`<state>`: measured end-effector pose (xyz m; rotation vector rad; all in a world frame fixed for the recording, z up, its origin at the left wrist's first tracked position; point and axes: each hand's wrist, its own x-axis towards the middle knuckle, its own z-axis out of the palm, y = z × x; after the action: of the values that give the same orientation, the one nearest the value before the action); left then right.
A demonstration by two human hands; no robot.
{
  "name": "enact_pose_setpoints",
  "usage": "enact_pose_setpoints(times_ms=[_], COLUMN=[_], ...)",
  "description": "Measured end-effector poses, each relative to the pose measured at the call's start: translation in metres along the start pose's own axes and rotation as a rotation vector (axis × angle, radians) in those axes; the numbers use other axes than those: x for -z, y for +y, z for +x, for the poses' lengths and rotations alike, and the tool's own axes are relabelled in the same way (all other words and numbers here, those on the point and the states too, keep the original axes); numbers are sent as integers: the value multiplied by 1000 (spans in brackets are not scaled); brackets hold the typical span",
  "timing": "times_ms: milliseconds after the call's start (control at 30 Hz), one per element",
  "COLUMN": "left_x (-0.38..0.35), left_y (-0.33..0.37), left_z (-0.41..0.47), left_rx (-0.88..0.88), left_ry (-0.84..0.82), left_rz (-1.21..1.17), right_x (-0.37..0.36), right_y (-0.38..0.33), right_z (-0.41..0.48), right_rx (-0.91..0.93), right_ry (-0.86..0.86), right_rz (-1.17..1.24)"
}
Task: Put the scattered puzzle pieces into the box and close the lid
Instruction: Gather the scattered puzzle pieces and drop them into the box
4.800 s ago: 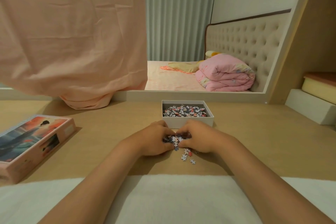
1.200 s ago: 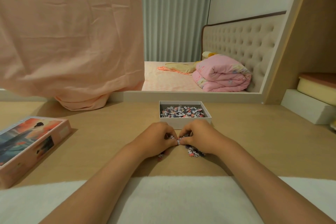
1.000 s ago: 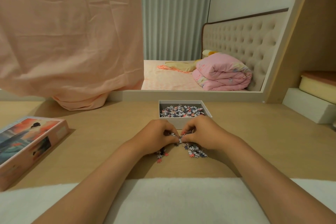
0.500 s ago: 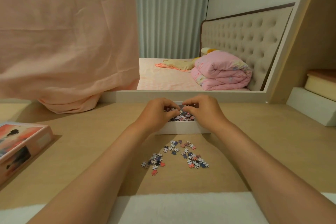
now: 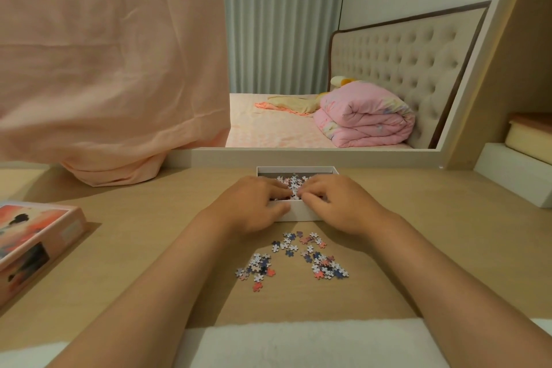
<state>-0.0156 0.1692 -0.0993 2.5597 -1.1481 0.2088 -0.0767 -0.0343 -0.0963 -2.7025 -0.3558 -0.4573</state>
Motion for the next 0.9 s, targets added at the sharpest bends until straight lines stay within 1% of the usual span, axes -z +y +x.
enact_pose_setpoints(times_ms=[67, 133, 233, 333, 367, 433, 500, 600, 667, 767, 900], left_x=[-2, -2, -1, -3, -4, -5, -7, -8, -10, -9, -8], left_y=[0, 0, 3, 6, 6, 3, -1, -3, -3, -2, 0], left_z=[0, -1, -2, -3, -2, -2, -3, -5, -4, -3, -2], left_rx=[7, 15, -16, -42, -37, -15, 9, 33, 25, 27, 50], left_ry=[-2, 34, 86, 39, 19, -7, -23, -25, -4, -18, -78], left_rz=[44, 54, 69, 120, 146, 173, 157, 106, 118, 129, 112], right_x=[-3, -5, -6, -7, -7, -8, -7, -8, -8, -7, -5], right_y=[-1, 1, 2, 2, 2, 2, 4, 6, 7, 7, 2], right_z=[-2, -1, -1, -2, -1, 0, 2, 0, 0, 2, 1], right_rx=[-15, -53, -78, -97, -103, -120, -165, -179, -159, -196, -214], right_ry=[-102, -129, -92, -45, -31, -11, -43, -125, -105, -62, -144], right_rz=[-129, -209, -192, -136, -160, -291, -385, -326, -288, -299, -291])
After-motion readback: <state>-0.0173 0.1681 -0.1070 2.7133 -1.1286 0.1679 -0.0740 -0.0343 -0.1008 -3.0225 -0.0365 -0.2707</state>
